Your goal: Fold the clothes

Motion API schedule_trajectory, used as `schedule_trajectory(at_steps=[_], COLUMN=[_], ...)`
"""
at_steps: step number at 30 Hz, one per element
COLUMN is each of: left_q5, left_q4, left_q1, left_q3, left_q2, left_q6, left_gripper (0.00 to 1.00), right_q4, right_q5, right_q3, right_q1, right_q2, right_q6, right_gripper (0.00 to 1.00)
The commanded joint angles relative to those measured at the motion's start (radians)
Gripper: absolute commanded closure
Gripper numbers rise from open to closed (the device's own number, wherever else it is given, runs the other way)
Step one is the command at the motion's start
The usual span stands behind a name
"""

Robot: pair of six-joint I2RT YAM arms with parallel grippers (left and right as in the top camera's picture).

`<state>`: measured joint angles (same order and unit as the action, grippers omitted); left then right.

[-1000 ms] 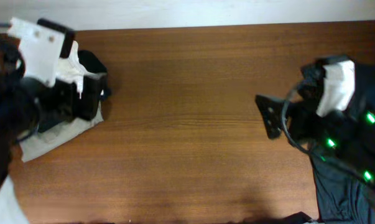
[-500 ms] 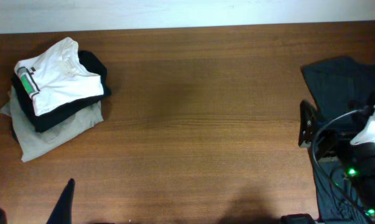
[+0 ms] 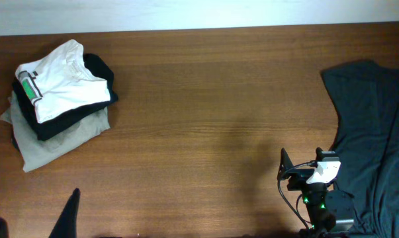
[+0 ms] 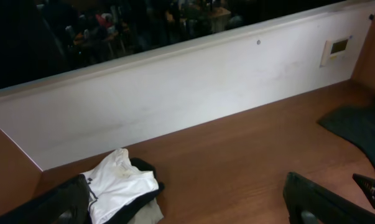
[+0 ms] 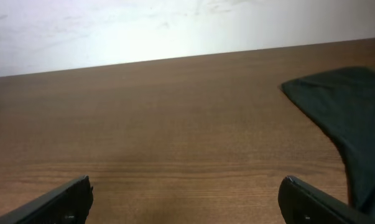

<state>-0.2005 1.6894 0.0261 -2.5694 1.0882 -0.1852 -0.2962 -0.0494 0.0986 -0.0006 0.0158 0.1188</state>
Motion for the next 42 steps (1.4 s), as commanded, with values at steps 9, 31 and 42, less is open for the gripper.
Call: schedule_trajectory(at_steps=[9,31,42], left_q5=[0.011,0.123,0.145], left_q4=[-0.002,-1.265,-1.674], left_q1=[0.004,0.004,0.040], left_q3=[0.000,1.798,2.534], left_q2=[0.000,-0.602,-1.083], left_q6=[0.013,0.005,0.005], left_gripper=[0.01,0.01,0.01], right_q4=[0.005,0.005,0.005], right_q5=[0.006,0.006,0.005], right_q3=[-0.009,-0.009,-0.009], right_q1=[-0.006,-0.006,-0.006], right_q2=[-0.010,-0.010,-0.010], right_q6=[-0.007,-0.007,-0.007], right_gripper=[0.01,0.01,0.01])
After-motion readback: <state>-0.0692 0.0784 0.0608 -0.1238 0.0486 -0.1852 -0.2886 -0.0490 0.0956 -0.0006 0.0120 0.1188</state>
